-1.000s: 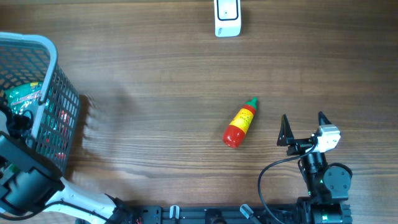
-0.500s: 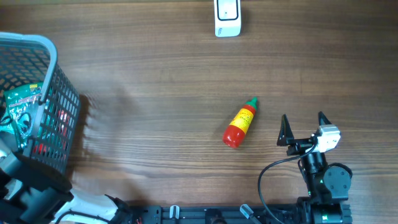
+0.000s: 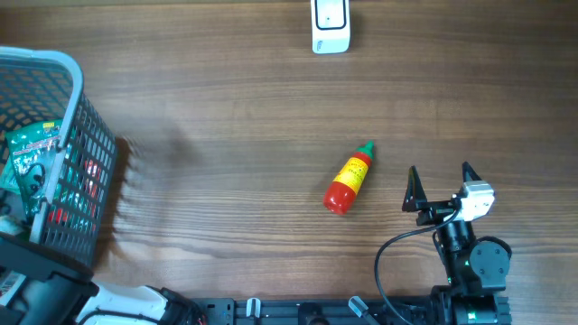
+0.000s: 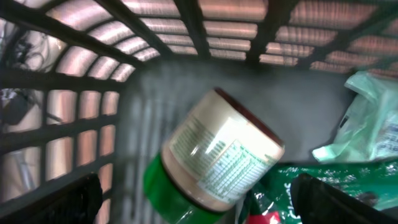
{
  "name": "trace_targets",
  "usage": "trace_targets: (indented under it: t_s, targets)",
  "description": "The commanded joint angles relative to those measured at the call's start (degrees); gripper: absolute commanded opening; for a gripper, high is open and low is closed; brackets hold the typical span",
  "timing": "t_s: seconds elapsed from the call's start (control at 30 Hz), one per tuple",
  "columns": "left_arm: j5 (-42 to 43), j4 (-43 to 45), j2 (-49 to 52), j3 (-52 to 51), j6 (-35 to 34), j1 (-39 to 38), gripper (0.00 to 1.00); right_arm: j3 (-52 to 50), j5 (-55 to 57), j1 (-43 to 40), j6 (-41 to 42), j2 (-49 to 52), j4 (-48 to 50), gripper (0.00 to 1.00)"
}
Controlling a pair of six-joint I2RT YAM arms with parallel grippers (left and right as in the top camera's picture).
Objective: Scan the item barcode
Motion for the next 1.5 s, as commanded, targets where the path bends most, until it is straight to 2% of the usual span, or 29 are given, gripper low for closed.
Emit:
trace_targets:
  t_s: [0.0, 0.13, 0.6, 0.63, 0.77, 0.9, 1.13, 1.23, 1.47]
  targets:
    - [4.3, 4.4, 0.2, -5.6, 2.6, 0.2, 1.0, 0.0, 0.6, -0.1, -0.6, 0.0, 0.1, 1.0]
    - [4.4, 9.0, 0.7, -9.0, 2.6, 0.4, 1.0, 0.0, 0.6, -0.1, -0.6, 0.0, 0.1, 1.0]
    - [3.0, 13.0, 6.4, -9.6, 2.6, 3.1, 0.98, -0.1, 0.6, -0.1, -0.6, 0.0, 0.1, 1.0]
    - [3.0, 13.0, 7.1, -9.6, 2.6, 3.4, 0.96, 0.0, 0.6, -0.1, -0.6, 0.0, 0.1, 1.0]
    - [3.0, 12.9, 8.4, -9.5, 2.6, 3.7, 0.73, 0.0, 0.6, -0.1, -0.6, 0.0, 0.1, 1.0]
    - [3.0, 12.0, 7.0, -9.0, 2.5, 3.7, 0.69, 0.0, 0.6, -0.1, -0.6, 0.0, 0.1, 1.0]
    - [3.3, 4.9, -1.6, -2.5, 2.5, 1.8, 0.67, 0.0, 0.6, -0.1, -0.6, 0.0, 0.1, 1.0]
    - [3.2, 1.6, -9.3, 2.8, 2.5, -0.5, 0.69, 0.0, 0.6, -0.1, -0.6, 0.0, 0.1, 1.0]
    - [3.2, 4.9, -25.7, 5.6, 2.5, -4.4, 0.72, 0.0, 0.6, -0.1, -0.6, 0.0, 0.1, 1.0]
